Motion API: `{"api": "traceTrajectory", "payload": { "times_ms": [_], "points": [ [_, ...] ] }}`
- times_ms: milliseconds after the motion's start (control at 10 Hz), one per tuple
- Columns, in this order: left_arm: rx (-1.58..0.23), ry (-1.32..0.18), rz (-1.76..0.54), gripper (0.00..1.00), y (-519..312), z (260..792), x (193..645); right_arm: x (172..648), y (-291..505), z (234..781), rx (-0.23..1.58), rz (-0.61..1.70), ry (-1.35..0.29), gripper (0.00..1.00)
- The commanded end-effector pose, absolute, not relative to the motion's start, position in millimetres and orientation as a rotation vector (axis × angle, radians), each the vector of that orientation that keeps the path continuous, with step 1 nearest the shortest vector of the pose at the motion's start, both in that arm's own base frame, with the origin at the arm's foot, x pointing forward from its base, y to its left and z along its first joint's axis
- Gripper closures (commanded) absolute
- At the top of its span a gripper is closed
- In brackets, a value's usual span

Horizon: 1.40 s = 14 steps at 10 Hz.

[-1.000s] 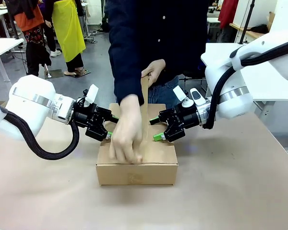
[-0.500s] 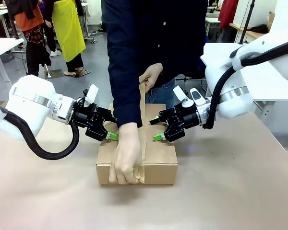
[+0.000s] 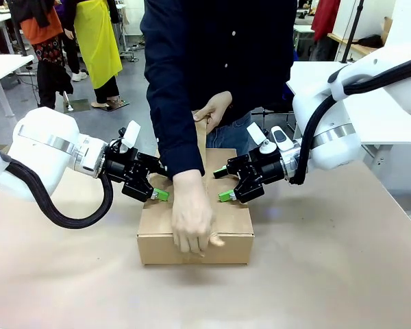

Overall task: Pack the gift set into the box.
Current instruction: Press and hold the closed box until the human finishes sealing it.

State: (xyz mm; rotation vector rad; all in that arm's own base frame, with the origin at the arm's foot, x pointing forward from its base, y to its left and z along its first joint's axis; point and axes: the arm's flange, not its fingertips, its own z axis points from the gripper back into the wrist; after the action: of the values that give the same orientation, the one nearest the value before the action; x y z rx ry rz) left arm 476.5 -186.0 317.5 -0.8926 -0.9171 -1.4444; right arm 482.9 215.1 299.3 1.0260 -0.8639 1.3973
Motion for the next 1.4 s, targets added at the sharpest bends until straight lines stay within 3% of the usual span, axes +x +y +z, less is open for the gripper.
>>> {"api": "traceTrajectory", "payload": {
  "times_ms": [0,1300],
  "points": [
    [-0.884,-0.932,-1.451,0.00,-185.1,313.8,473.5,481.2,214.5,295.1,1.024,1.388,-0.873,0.00],
    [-0.884,-0.932,-1.451,0.00,-185.1,313.8,473.5,481.2,214.5,295.1,1.024,1.388,-0.873,0.00]
  ]
}}
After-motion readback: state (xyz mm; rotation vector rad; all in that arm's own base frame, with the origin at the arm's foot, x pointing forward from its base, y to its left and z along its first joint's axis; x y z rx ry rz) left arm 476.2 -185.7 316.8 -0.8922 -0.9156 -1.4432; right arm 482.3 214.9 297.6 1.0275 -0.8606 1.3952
